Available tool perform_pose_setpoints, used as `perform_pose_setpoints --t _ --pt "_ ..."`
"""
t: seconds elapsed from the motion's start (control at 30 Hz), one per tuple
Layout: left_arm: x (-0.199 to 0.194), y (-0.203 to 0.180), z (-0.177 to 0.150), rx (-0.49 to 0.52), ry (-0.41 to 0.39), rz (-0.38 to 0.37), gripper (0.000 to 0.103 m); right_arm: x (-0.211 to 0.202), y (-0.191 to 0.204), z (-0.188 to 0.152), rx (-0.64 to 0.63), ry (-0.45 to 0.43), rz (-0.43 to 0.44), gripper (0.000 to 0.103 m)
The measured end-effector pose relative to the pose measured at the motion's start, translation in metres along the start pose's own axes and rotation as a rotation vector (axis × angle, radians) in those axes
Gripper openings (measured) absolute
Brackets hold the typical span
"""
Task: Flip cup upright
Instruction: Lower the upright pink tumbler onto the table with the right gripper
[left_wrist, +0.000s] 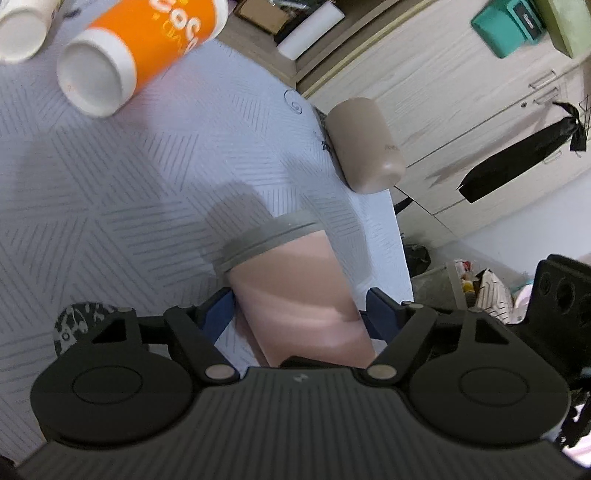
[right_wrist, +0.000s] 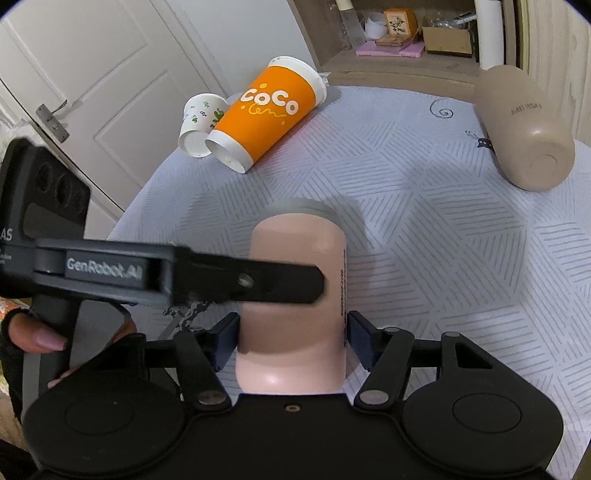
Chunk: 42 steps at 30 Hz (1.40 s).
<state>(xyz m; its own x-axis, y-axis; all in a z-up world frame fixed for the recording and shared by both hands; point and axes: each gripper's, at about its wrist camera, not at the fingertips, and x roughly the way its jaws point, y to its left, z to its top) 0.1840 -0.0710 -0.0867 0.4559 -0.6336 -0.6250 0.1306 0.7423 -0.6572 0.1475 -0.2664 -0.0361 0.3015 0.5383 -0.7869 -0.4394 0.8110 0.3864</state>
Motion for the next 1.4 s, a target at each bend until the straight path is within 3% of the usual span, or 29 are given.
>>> perform_pose_setpoints --t 0.23,0.4,0.7,0.83,1.17,1.3,1.4 --pt "-0.026 -0.015 -0.009 0.171 -0.114 -0.012 0.063 -0.011 0.005 -0.004 -0.022 -0.068 0.002 0.068" --pt "-0.048 -0.019 -0.019 0.289 -0.174 -0.026 0.061 -0.015 0.021 -0.017 -0.117 -0.14 -0.025 0.068" --pt "-0.069 -0.029 -0.026 0.456 -0.277 0.03 0.061 -0.012 0.046 -0.028 -0.229 -0.285 -0.076 0.068" --pt "-0.069 -0.032 -0.016 0.509 -0.292 0.027 0.06 -0.008 0.054 -0.025 -0.274 -0.338 -0.132 0.068" --pt "-0.045 -0.036 0.034 0.62 -0.283 0.037 0.06 0.012 0.044 0.015 -0.29 -0.376 -0.223 0.068" --pt "-0.032 -0.04 0.051 0.689 -0.33 0.036 0.06 0.021 0.04 0.029 -0.318 -0.431 -0.308 0.068" --pt "-0.018 -0.041 0.063 0.714 -0.336 0.045 0.06 0.026 0.028 0.039 -0.299 -0.493 -0.32 0.068"
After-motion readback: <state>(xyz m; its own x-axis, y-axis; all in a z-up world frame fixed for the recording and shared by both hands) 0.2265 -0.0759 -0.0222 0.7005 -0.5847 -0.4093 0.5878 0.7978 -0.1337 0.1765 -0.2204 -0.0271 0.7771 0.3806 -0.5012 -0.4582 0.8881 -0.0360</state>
